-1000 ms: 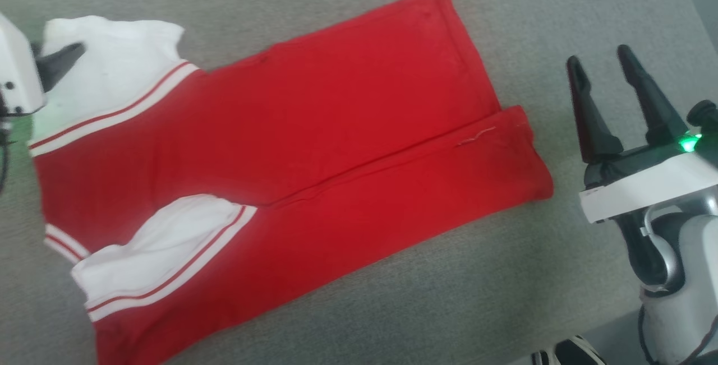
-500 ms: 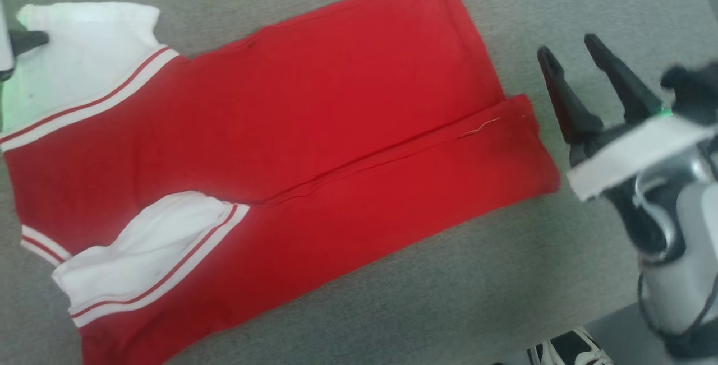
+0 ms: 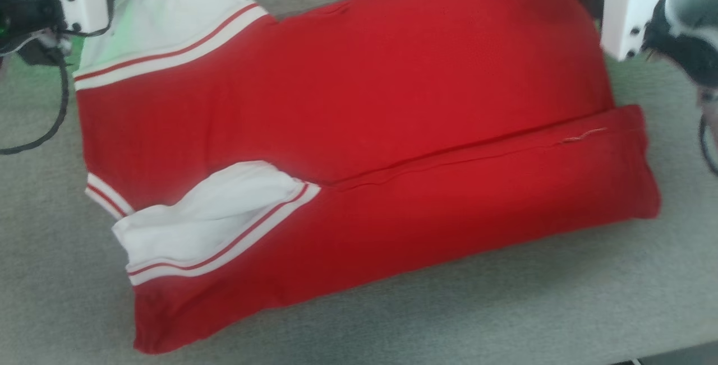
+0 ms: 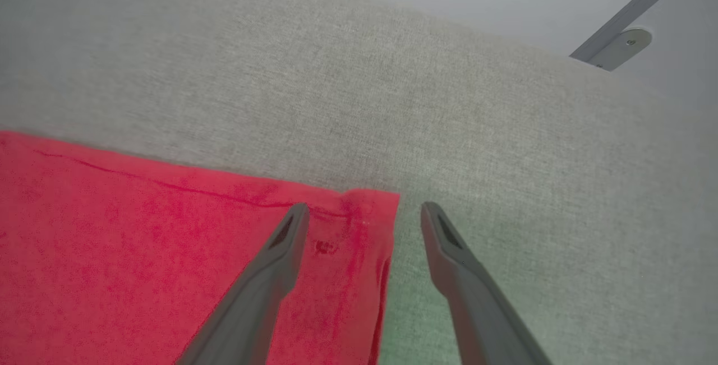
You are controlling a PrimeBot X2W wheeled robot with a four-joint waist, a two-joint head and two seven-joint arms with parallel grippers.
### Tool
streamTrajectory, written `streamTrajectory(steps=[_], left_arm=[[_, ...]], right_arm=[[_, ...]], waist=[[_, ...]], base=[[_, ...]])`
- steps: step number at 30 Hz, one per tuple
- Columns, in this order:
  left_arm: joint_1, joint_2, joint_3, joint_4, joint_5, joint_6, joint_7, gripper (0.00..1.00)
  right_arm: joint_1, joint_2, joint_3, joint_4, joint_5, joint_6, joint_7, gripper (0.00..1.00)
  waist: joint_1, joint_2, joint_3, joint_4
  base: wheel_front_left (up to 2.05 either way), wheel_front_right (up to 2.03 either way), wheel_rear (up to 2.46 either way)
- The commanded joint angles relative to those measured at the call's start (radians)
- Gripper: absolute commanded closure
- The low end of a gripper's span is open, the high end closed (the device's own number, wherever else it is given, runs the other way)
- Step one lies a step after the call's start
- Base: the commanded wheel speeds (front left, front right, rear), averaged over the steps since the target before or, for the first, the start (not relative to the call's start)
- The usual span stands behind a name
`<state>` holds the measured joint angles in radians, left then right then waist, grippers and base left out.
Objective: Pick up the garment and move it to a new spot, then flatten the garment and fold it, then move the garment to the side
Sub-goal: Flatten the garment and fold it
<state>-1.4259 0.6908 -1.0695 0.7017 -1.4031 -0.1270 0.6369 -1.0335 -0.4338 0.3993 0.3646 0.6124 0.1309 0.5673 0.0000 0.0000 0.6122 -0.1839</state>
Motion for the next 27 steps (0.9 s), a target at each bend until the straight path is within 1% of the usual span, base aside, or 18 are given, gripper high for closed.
streamTrajectory(steps=[1,3,5,8,11,12,13,14,15,17,20,23,27], left_arm=[[0.036,-0.024,-0.03,-0.011,0.004,-0.005,0.01,1.0],[0.035,-0.027,-0.035,-0.026,0.0,-0.005,0.008,1.0],[0.031,-0.032,-0.043,-0.033,-0.001,-0.005,0.007,1.0],[0.029,-0.037,-0.051,-0.04,-0.004,-0.005,0.001,1.0],[0.028,-0.04,-0.061,-0.049,-0.008,-0.004,-0.004,1.0],[0.027,-0.041,-0.063,-0.051,-0.01,-0.004,-0.006,1.0],[0.027,-0.043,-0.066,-0.052,-0.011,-0.004,-0.008,1.0],[0.025,-0.044,-0.068,-0.053,-0.012,-0.004,-0.013,1.0],[0.025,-0.046,-0.068,-0.053,-0.01,-0.004,-0.023,1.0],[0.022,-0.05,-0.065,-0.052,-0.008,-0.004,-0.048,1.0],[0.015,-0.059,-0.059,-0.053,-0.002,-0.004,-0.102,1.0],[0.01,-0.062,-0.057,-0.067,0.007,-0.004,-0.165,1.0],[0.032,-0.064,-0.054,-0.104,-0.013,-0.004,-0.234,1.0]], right_arm=[[-0.026,-0.011,0.019,0.03,-0.001,0.0,0.027,0.0],[-0.065,-0.012,0.042,0.096,0.02,0.0,0.095,0.0],[-0.111,-0.023,0.067,0.129,0.018,0.0,0.149,0.0],[-0.131,-0.016,0.067,0.185,0.02,-0.001,0.191,0.0],[-0.136,-0.006,0.067,0.228,0.04,-0.001,0.258,0.0],[-0.133,-0.006,0.076,0.231,0.044,0.0,0.274,0.04],[-0.133,-0.008,0.077,0.235,0.049,0.0,0.284,0.44],[-0.132,-0.008,0.079,0.236,0.052,0.0,0.293,0.59],[-0.128,-0.008,0.081,0.233,0.059,0.0,0.296,1.0],[-0.123,-0.011,0.075,0.226,0.072,0.0,0.288,1.0],[-0.122,-0.024,0.061,0.219,0.078,-0.001,0.241,1.0],[-0.109,-0.034,0.048,0.209,0.098,-0.001,0.203,1.0],[-0.065,-0.067,0.05,0.182,0.128,-0.001,0.179,1.0]], waist=[[0.0,0.0,0.028,0.035],[0.0,0.0,0.036,0.052],[0.0,0.0,0.043,0.064],[0.0,0.0,0.049,0.073],[0.0,0.0,0.051,0.077],[0.0,0.0,0.051,0.078],[0.0,0.0,0.05,0.079],[0.0,0.0,0.049,0.08],[0.0,0.0,0.046,0.081],[0.0,0.0,0.037,0.083],[0.0,0.0,0.011,0.09],[0.0,0.0,-0.031,0.106],[0.0,0.0,-0.102,0.131]], base=[[0.0,0.0,0.0],[0.0,0.0,0.0],[0.0,0.0,0.0],[0.0,0.0,0.0],[0.0,0.0,0.0],[0.0,0.0,0.0],[0.0,0.0,0.0],[0.0,0.0,0.0],[0.0,0.0,0.0],[0.0,0.0,0.0],[0.0,0.0,0.0],[0.0,0.0,0.0],[0.0,0.0,0.0]])
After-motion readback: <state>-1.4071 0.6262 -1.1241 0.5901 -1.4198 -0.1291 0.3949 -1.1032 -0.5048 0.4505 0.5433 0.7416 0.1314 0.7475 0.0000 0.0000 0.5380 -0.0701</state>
